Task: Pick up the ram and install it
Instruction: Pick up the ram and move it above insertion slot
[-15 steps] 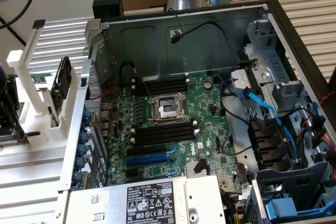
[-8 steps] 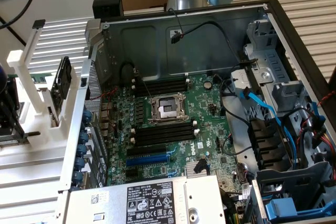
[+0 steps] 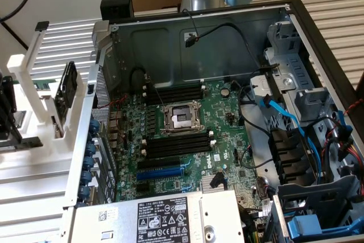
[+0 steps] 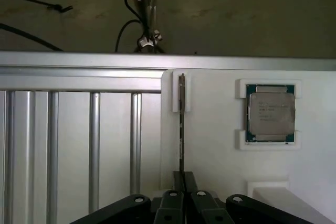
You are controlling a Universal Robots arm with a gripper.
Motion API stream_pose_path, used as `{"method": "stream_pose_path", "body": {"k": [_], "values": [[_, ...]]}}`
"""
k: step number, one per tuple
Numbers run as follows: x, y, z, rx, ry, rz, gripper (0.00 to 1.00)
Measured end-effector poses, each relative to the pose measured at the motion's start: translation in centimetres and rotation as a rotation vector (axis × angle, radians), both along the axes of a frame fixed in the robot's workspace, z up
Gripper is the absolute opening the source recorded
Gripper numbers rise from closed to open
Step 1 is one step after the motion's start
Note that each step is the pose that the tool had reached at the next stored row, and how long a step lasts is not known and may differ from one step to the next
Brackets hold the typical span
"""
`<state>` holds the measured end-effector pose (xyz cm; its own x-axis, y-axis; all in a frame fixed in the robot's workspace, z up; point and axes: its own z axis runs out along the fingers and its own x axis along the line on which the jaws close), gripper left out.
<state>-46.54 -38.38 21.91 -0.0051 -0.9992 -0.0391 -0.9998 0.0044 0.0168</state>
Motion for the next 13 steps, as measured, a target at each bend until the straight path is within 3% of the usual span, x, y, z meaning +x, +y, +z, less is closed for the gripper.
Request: {"method": "stream_pose_path", "body": {"k": [3, 7, 13], "values": [[-0.2, 0.06, 0.91, -0.0001, 0.0000, -0.006, 0.12], [-0.3, 0.08, 3.70, 0.0001, -0.0002, -0.018, 0.12], [-0.3, 0.09, 6.40, 0.0000, -0.0001, -0.028, 0.12]]}}
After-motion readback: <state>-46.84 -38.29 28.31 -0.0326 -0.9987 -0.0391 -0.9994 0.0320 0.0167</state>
